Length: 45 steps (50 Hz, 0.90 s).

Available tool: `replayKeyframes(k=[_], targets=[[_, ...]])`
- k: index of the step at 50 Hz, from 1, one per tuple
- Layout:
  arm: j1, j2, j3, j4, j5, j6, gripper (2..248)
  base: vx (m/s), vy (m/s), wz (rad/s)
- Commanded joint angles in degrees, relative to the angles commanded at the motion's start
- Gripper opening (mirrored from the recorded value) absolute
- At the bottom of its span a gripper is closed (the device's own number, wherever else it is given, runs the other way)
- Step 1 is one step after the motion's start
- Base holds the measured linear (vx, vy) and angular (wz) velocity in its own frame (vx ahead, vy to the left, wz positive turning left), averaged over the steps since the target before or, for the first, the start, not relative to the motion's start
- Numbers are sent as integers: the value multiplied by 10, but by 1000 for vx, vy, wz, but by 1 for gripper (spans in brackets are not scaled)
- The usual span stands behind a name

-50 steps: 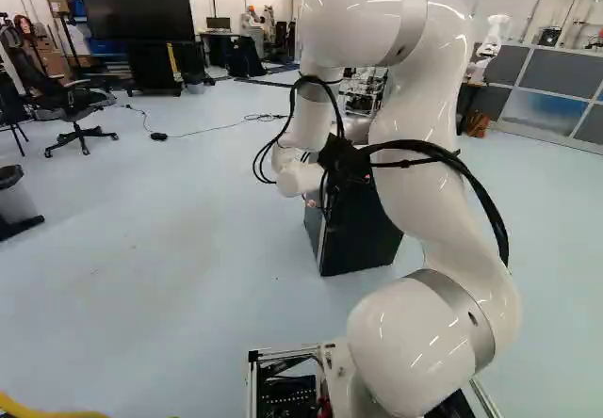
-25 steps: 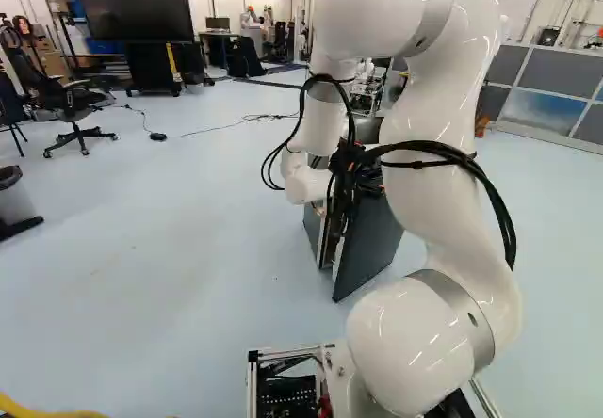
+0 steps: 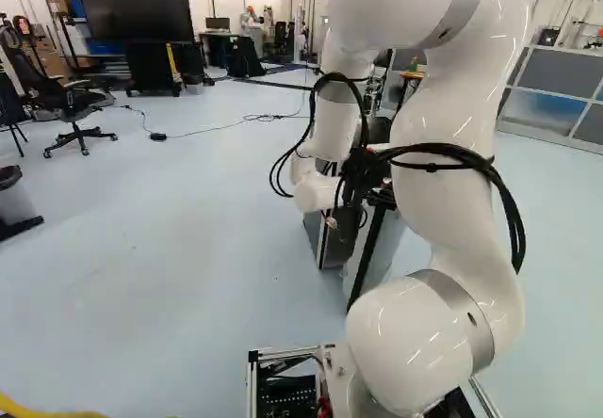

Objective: Grab a drink from the fridge

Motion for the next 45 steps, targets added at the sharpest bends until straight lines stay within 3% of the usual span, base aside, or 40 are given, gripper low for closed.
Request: replayKeyframes(k=[45], targets=[[-45, 64, 102, 37, 1, 0, 247, 0, 0, 0]])
